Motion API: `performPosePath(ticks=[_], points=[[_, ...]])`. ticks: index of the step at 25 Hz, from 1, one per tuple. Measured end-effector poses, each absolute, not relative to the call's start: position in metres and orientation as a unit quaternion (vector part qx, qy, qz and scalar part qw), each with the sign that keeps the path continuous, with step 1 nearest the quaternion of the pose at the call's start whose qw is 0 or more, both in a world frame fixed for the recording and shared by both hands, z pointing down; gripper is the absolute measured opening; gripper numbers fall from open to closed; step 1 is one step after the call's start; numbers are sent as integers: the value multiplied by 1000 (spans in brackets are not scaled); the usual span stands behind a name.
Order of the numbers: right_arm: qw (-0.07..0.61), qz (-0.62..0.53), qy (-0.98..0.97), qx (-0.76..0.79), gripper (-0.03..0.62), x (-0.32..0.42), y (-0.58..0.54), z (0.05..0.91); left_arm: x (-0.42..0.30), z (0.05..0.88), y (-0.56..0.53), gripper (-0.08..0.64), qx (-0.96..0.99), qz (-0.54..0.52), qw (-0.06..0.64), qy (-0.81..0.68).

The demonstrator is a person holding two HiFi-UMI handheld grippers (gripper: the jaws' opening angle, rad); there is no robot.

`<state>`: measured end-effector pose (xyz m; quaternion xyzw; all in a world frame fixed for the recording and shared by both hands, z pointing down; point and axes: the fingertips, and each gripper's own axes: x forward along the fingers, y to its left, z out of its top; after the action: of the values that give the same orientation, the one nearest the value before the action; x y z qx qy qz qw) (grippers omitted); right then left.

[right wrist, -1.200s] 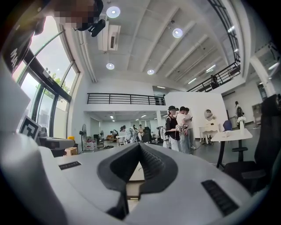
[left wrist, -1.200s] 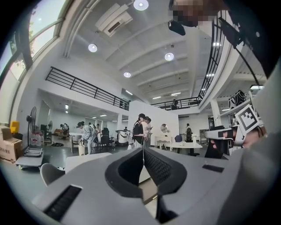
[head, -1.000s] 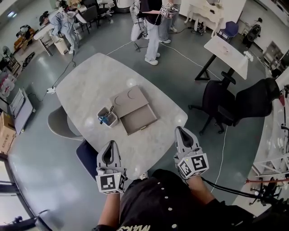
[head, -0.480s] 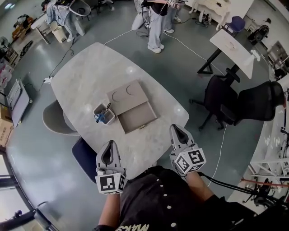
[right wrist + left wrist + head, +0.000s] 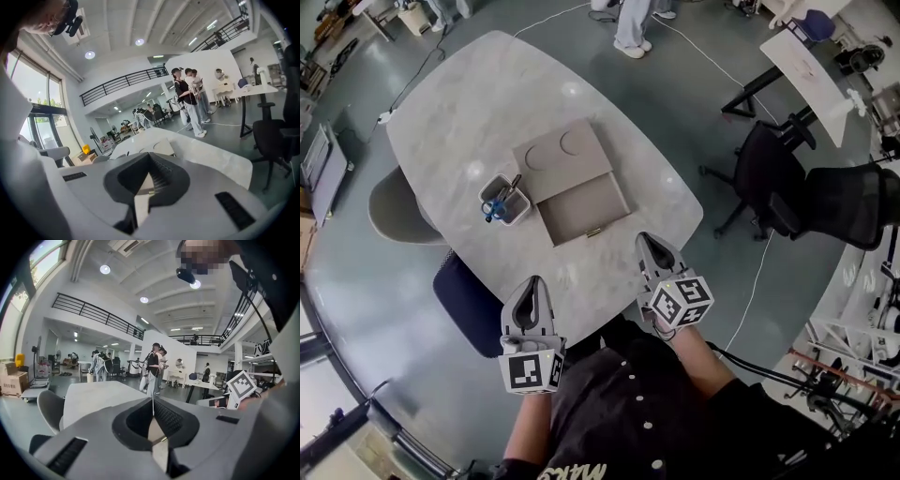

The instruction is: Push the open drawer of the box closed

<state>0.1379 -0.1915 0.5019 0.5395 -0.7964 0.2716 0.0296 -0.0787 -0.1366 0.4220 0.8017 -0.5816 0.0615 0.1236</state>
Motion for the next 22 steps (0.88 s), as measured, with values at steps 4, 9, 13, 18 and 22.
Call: performPosePath(ticks=[4, 9, 13, 18, 22], points=[[85, 299, -792, 526, -2, 125, -193, 557, -71, 442, -131, 17, 796, 83, 151, -580], [171, 280, -803, 498, -2, 101, -199, 615, -68, 466, -130, 17, 790, 93, 170, -582], [237, 260, -808, 473, -2, 81, -199, 651, -71, 489, -124, 17, 780, 100, 191, -587], [303, 237, -804, 453, 75, 66, -203, 680, -74, 507, -119, 17, 772, 106, 204, -593], [338, 237, -801, 433, 163, 55, -202, 695, -78, 516, -117, 17, 764, 109, 212, -600]])
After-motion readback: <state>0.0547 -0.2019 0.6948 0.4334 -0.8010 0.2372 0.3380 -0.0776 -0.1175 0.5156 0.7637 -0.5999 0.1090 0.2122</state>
